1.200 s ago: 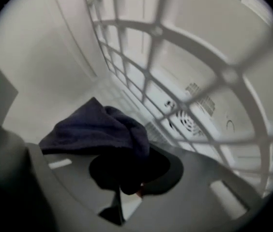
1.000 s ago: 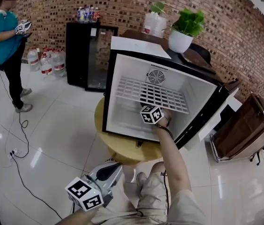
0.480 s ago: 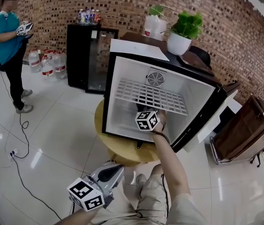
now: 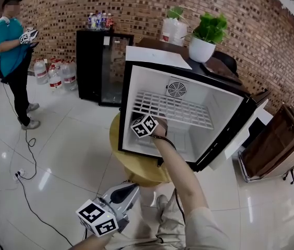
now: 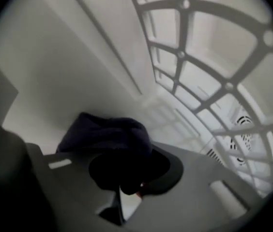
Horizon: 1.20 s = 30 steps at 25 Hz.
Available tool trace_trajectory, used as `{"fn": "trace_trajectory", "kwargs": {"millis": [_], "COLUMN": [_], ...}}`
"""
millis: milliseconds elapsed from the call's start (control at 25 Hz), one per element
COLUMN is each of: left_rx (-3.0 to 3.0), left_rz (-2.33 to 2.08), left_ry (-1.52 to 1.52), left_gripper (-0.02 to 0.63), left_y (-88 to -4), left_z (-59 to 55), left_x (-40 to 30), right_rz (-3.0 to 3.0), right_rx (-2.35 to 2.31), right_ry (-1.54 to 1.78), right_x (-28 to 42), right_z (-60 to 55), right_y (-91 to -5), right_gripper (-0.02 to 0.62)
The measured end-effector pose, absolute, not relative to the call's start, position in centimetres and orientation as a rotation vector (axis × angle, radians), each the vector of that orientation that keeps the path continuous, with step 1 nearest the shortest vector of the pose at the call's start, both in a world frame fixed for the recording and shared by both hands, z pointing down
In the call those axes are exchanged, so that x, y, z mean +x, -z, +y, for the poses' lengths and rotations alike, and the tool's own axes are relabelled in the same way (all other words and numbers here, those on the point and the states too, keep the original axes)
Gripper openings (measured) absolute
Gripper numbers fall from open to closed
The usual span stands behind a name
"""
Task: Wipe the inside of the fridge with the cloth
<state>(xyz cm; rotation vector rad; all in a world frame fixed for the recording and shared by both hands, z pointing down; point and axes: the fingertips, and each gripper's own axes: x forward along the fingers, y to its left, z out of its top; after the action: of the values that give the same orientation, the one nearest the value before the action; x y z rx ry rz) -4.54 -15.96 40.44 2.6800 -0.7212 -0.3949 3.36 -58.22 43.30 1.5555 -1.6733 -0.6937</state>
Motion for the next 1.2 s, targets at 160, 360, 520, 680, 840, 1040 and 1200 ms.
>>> {"fn": "trace_trajectory", "kwargs": {"millis": [160, 360, 520, 680, 840, 1040, 1200], "left_rx": [2.682, 2.675, 2.681, 2.688, 2.687, 2.688, 2.682], "left_rz": [-0.724, -0.715, -0.706, -0.700, -0.701, -0.688, -0.701], "left_ry": [0.397, 0.399, 0.388, 0.389, 0.394, 0.387, 0.386], "left_gripper": [0.002, 0.002, 0.002, 0.002, 0.002, 0.002, 0.002], "left_y": [-40.2, -40.4, -40.4, -40.2, -40.1, -40.3, -40.3], "left_z": [-16.2, -16.0, -15.7, -15.5, -15.4, -15.7, -15.6], "left_x": [-4.9, -4.4, -4.1, -3.7, -3.5, -3.7, -3.9], "right_rz": [-1.561, -1.478, -1.417, -1.333, -1.417, -1.615, -1.737], "right_rx": [1.631, 1.773, 1.855, 1.929, 1.926, 1.758, 1.551], "right_ry": [0.692, 0.560, 0.439, 0.295, 0.307, 0.537, 0.653], "right_x": [8.8, 18.5, 22.5, 25.9, 25.4, 17.4, 8.5], "right_z": [-57.2, -55.0, -53.8, -52.5, -52.1, -51.1, -52.6], "right_y": [-43.2, -42.9, -43.2, -43.8, -43.5, -42.1, -43.1], "right_gripper": [0.038, 0.038, 0.038, 0.038, 0.040, 0.040, 0.040]}}
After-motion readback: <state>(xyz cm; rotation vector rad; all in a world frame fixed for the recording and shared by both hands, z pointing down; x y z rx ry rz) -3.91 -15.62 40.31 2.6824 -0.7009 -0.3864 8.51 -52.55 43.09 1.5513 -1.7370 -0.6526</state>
